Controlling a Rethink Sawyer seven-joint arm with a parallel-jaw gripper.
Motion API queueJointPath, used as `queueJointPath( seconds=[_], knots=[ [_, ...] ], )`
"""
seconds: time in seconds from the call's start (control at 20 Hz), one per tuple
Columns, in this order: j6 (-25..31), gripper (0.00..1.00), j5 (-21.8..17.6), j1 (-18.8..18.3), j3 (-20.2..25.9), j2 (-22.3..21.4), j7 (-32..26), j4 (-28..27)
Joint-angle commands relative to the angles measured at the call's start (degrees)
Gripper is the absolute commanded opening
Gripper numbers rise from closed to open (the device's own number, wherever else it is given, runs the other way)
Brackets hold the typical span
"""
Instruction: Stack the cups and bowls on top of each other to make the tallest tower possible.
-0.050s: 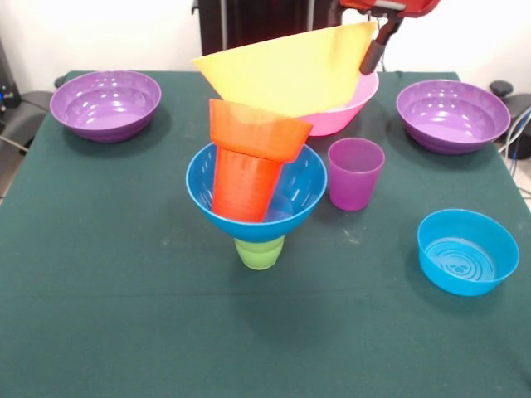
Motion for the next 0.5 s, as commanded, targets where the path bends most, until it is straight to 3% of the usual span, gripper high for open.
queueJointPath(
  seconds=[0.05, 0.5],
  knots=[
    [6.8, 1.00, -2.9, -1.1, 6.0, 0.4, -9.8, 0.4],
    [7.4, 1.00, -3.3, -1.0, 6.4, 0.1, -9.2, 0.3]
  ],
)
